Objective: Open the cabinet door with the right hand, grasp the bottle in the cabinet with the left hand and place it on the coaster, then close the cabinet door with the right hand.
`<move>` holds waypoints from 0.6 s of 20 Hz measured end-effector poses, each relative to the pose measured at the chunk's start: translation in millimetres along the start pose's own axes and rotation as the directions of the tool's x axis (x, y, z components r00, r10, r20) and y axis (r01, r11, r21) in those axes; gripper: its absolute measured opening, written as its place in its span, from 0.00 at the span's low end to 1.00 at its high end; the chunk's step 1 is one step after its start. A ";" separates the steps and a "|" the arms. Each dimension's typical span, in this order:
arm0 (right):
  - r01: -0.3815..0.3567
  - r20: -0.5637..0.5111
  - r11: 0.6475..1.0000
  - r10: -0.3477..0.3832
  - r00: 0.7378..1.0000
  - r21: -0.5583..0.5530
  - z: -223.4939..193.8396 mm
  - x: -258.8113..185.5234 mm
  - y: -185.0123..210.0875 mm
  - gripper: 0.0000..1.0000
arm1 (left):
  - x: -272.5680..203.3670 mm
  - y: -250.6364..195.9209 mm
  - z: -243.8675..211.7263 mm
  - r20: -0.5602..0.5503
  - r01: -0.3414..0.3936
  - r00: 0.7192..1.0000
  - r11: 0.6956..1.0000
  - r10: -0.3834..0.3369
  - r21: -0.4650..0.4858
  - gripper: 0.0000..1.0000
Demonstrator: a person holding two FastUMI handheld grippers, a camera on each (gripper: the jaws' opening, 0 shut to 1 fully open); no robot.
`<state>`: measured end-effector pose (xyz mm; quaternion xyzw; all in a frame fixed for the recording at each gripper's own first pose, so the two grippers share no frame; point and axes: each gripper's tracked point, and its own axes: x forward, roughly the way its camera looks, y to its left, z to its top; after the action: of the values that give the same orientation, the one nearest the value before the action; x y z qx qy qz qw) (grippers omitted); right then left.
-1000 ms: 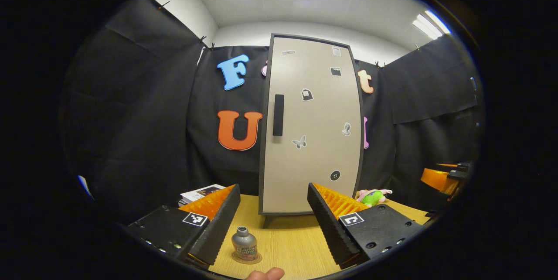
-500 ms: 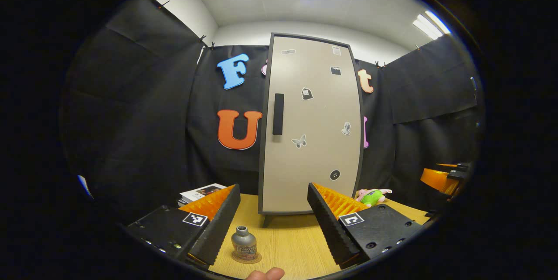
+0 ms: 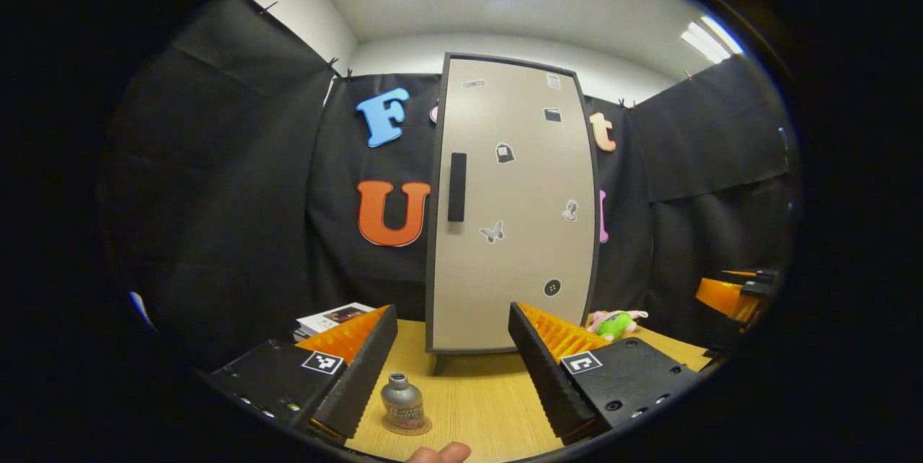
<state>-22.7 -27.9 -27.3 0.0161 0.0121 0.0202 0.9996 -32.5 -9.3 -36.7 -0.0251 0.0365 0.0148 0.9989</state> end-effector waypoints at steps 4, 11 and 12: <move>-0.003 -0.001 1.000 0.003 1.000 0.002 -0.1 -0.4 0.8 0.89 | -1.9 -0.4 3.4 0.007 -0.002 1.000 1.000 0.002 -0.001 0.94; -0.006 -0.001 1.000 0.006 1.000 -0.003 -0.3 -0.4 0.8 0.89 | -3.0 -0.3 1.6 0.003 -0.001 1.000 1.000 0.001 -0.003 0.94; -0.005 -0.003 1.000 0.005 1.000 -0.001 -0.5 -0.5 0.6 0.89 | -4.0 -0.3 2.0 0.003 0.001 1.000 1.000 -0.001 -0.002 0.94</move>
<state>-23.2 -27.2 -27.8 0.0156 0.0134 0.0227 0.9995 -36.3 -9.6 -34.3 -0.0259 0.0351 0.0146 0.9989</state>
